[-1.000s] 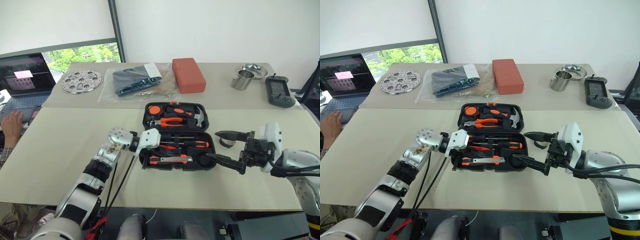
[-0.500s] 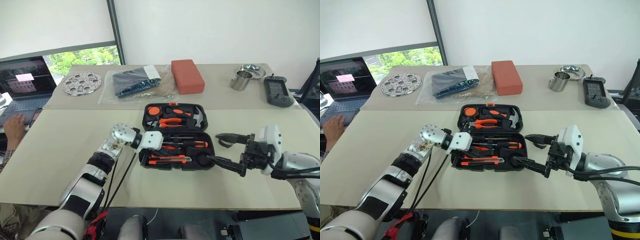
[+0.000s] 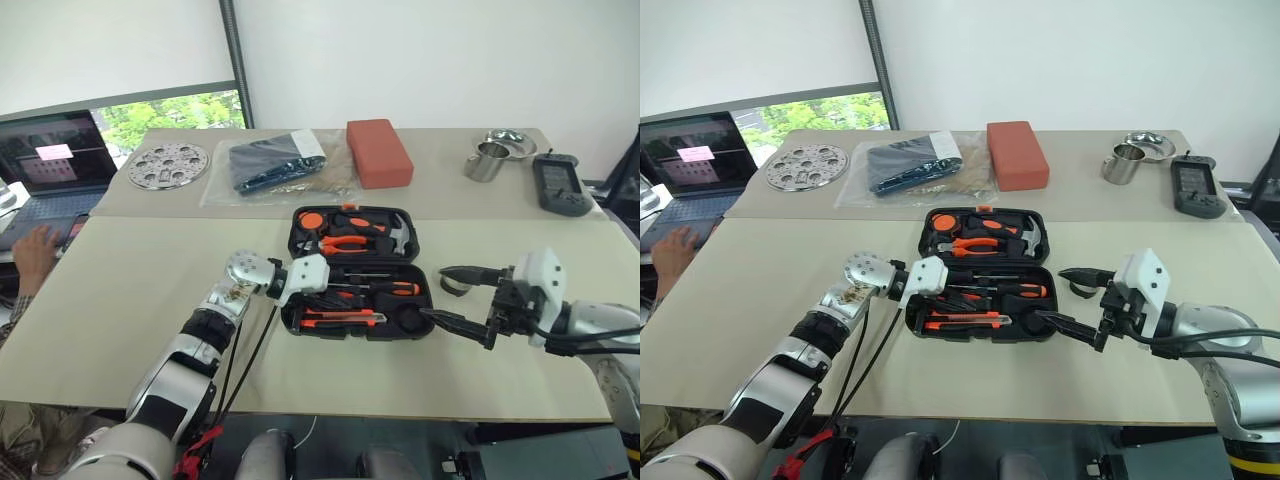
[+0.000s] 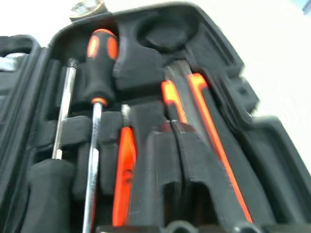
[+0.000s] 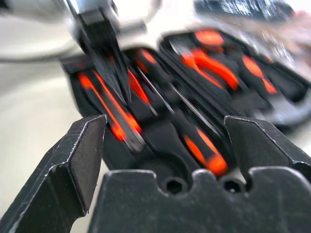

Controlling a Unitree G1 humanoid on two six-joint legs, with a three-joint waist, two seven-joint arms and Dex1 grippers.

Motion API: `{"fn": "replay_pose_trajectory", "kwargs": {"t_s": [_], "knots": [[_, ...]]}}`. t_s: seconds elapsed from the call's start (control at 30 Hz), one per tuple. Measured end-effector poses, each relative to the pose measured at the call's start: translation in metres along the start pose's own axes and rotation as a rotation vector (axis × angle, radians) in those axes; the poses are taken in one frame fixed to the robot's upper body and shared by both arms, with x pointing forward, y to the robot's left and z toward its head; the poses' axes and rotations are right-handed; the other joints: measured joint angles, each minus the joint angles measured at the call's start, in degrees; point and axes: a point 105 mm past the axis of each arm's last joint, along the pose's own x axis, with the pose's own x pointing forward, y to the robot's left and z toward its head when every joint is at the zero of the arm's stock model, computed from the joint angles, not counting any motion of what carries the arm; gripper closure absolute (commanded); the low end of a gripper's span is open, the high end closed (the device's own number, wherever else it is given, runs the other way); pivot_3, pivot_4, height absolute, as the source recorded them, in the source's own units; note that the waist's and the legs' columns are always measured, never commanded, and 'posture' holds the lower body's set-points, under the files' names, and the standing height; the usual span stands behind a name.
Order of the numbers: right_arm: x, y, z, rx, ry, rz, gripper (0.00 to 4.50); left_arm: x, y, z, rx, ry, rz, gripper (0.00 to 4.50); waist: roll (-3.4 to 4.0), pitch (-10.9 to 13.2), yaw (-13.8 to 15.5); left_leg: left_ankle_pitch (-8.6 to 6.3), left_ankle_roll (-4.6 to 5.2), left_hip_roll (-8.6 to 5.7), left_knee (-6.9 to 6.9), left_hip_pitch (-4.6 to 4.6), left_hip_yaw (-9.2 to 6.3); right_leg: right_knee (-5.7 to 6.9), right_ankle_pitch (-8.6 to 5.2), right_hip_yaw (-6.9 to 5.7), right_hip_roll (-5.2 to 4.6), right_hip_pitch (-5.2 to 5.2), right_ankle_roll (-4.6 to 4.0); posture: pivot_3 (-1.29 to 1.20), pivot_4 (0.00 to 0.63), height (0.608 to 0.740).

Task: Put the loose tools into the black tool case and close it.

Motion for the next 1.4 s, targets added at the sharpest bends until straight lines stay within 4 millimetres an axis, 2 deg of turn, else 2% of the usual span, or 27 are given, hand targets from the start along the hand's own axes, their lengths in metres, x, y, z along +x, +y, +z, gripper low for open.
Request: {"fn": "replay_pose_trajectory", "kwargs": {"t_s": [0.1,0.2,0.27,0.43,0.57,0.7,0.8,0.93,1.17,1.3,1.4], "knots": [[0.0,-0.016,-0.008,0.006,0.101,-0.039,0.0,-0.019,0.003,0.027,0.01,-0.036,0.038,1.78,-0.03,0.0,-0.6,0.05,-0.09,0.03,-0.09,0.17,-0.01,0.03,-0.01,0.03,0.06,0.08,-0.02,0.0,0.15,0.74],[0.003,-0.029,-0.013,-0.001,0.209,-0.031,0.0,-0.031,-0.006,0.045,-0.011,-0.048,0.035,0.59,0.11,0.2,-0.8,0.07,-0.11,0.04,-0.1,0.25,0.02,0.04,-0.01,0.09,0.07,0.11,-0.02,0.0,0.15,0.74],[0.007,-0.038,-0.016,-0.012,0.285,-0.006,0.0,-0.038,-0.014,0.057,-0.033,-0.049,0.034,0.02,0.18,0.2,-0.7,0.07,-0.11,0.03,-0.07,0.25,0.02,0.03,-0.02,0.11,0.07,0.11,-0.01,0.0,0.15,0.74],[0.018,-0.048,-0.016,-0.047,0.374,0.092,0.0,-0.051,-0.026,0.068,-0.022,0.005,0.043,0.02,0.29,0.3,-0.7,0.07,-0.11,0.03,-0.08,0.25,0.04,-0.01,-0.02,0.13,0.06,0.11,-0.01,0.0,0.15,0.74],[0.027,-0.055,-0.029,-0.129,0.492,0.197,0.0,-0.058,-0.036,0.063,-0.033,0.071,0.059,0.02,0.38,0.3,-0.5,0.06,-0.1,0.03,-0.07,0.27,0.06,-0.03,-0.02,0.12,0.06,0.11,-0.02,0.0,0.15,0.74],[0.04,-0.063,-0.035,-0.175,0.539,0.25,0.0,-0.058,-0.039,0.063,-0.027,0.088,0.075,0.02,0.35,0.4,-0.5,0.06,-0.1,0.03,-0.04,0.28,0.09,-0.03,-0.02,0.13,0.05,0.12,-0.03,0.0,0.15,0.74],[0.046,-0.071,-0.039,-0.197,0.569,0.26,0.71,-0.057,-0.042,0.065,-0.019,0.089,0.082,0.0,0.36,0.4,-0.5,0.07,-0.12,0.03,-0.04,0.27,0.09,-0.02,-0.02,0.13,0.05,0.12,-0.04,0.0,0.15,0.74],[0.051,-0.077,-0.04,-0.212,0.591,0.286,2.18,-0.054,-0.047,0.064,-0.027,0.081,0.085,0.0,0.35,0.4,-0.6,0.11,-0.17,0.06,-0.01,0.32,0.1,0.0,-0.01,0.14,0.06,0.15,-0.04,0.0,0.15,0.74],[0.047,-0.08,-0.041,-0.219,0.618,0.31,4.44,-0.055,-0.048,0.066,-0.028,0.087,0.094,0.0,0.36,0.4,-0.6,0.11,-0.18,0.05,-0.01,0.35,0.1,0.01,-0.02,0.13,0.05,0.18,-0.04,0.0,0.15,0.74],[0.047,-0.08,-0.039,-0.233,0.615,0.317,4.44,-0.055,-0.048,0.066,-0.029,0.086,0.094,0.0,0.37,0.4,-0.6,0.11,-0.18,0.05,-0.02,0.35,0.11,0.02,-0.02,0.13,0.05,0.17,-0.04,0.0,0.15,0.74],[0.044,-0.08,-0.029,-0.293,0.608,0.32,4.44,-0.055,-0.048,0.066,-0.032,0.087,0.093,0.0,0.4,0.4,-0.6,0.12,-0.19,0.05,-0.03,0.35,0.1,0.03,-0.02,0.13,0.05,0.15,-0.04,0.0,0.15,0.74]]}}
